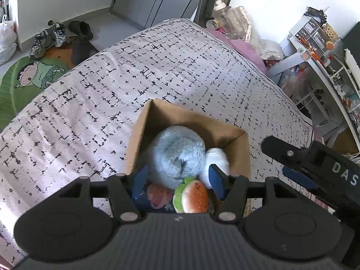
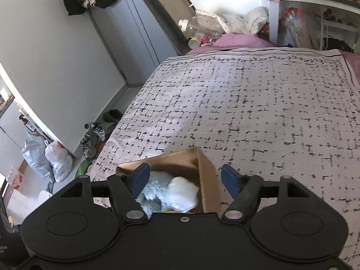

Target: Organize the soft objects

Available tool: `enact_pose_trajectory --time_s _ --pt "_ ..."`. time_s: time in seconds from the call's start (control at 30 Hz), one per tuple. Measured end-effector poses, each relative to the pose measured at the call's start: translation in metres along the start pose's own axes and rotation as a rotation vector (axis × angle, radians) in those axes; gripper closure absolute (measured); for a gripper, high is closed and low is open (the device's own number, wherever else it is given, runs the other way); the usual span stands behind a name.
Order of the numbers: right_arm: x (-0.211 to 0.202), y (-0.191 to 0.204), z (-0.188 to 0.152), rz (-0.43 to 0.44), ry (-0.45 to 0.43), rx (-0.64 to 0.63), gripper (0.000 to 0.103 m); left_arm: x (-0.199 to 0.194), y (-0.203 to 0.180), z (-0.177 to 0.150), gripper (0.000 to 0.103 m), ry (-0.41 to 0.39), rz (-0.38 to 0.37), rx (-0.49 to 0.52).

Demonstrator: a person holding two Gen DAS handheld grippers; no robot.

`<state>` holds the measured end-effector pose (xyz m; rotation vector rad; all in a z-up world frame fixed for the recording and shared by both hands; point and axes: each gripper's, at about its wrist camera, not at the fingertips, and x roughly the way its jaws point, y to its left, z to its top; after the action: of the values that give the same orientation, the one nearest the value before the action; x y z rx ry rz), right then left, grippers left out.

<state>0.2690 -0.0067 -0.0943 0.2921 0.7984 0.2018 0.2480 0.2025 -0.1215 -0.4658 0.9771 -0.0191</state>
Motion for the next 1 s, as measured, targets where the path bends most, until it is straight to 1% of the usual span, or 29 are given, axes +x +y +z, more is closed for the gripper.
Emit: enact_pose_trajectory --time_s 0.03,0.07,0.17,0.4,0.43,0.47,0.7,0.77,0.83,0.9,1.0 --pt "-0.003 -0.003 0.0 -0.002 -0.002 0.006 0.033 -0.001 -0.001 0.0 0.042 0.002 0.003 0.001" --pt "-0.006 -0.006 0.001 -0.006 -0.004 0.012 0.033 -0.002 -0.002 0.0 0.037 0.003 0.005 0.002" --pt "-0.018 -0.017 0.001 -0.016 -0.015 0.019 0.033 -0.01 -0.009 -0.001 0.027 -0.014 0.015 0.019" --pt "-0.046 -0.042 -0.005 -0.024 -0.016 0.026 0.033 -0.028 -0.026 -0.006 0.023 -0.029 0.035 0.056" --pt "-0.05 -0.046 -0.006 -0.02 -0.013 0.027 0.033 -0.031 -0.028 -0.007 0.021 -0.031 0.041 0.061" --pt "-0.054 -0.049 -0.007 -0.015 -0.011 0.028 0.031 -0.034 -0.03 -0.009 0.019 -0.035 0.046 0.065" --pt "-0.082 -0.064 -0.015 0.004 -0.007 0.024 0.021 -0.057 -0.049 -0.024 0.016 -0.043 0.053 0.101" --pt "-0.092 -0.068 -0.016 0.007 -0.018 0.023 0.013 -0.063 -0.056 -0.03 0.014 -0.044 0.056 0.115" --pt "-0.101 -0.073 -0.018 0.007 -0.031 0.027 0.009 -0.069 -0.062 -0.036 0.011 -0.044 0.058 0.132" --pt "-0.112 -0.079 -0.019 0.008 -0.038 0.033 0.008 -0.075 -0.069 -0.042 0.01 -0.048 0.061 0.151" --pt "-0.124 -0.087 -0.022 0.011 -0.044 0.047 0.002 -0.083 -0.079 -0.051 0.009 -0.044 0.057 0.168"
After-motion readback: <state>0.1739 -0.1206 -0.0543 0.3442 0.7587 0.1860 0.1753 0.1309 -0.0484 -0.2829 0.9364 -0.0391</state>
